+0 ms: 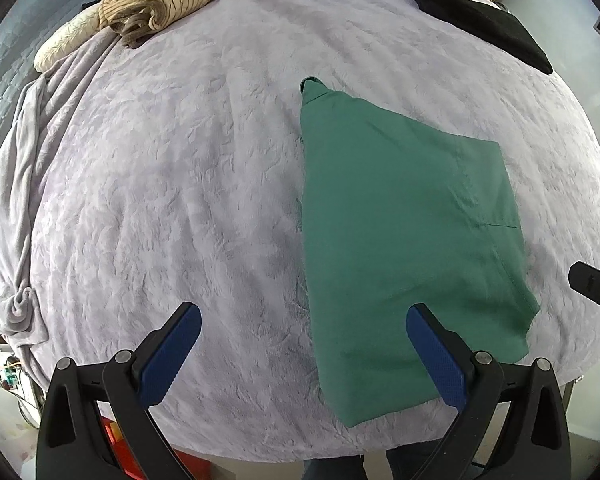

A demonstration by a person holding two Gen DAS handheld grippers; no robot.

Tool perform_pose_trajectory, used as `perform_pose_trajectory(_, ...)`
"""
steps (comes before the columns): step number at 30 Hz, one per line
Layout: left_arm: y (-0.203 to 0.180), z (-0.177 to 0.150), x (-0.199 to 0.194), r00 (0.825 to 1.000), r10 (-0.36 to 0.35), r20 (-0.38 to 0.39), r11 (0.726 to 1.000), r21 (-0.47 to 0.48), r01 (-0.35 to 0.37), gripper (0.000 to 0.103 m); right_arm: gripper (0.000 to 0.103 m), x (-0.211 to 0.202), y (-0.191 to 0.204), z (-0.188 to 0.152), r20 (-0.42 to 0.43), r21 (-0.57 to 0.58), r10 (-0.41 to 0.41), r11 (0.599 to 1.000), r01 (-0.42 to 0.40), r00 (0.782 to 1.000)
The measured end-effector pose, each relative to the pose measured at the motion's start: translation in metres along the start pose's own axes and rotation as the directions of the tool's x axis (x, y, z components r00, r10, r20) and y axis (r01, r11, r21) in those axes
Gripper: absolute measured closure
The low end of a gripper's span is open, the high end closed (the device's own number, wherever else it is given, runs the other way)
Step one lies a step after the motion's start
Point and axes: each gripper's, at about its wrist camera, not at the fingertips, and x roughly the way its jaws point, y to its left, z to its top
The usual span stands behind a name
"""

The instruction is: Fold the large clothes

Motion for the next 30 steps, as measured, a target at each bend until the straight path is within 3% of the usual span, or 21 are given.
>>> perform_pose_trajectory(30, 0.0012, 0.0001, -0.0005, 1.0, -0.004, -0.004, 1.0, 0.005, 0.004, 0.0, 0.0, -0.0045, -0.0012, -0.0031, 0.002, -0.006, -0.01, 1.0, 0.01, 1.0)
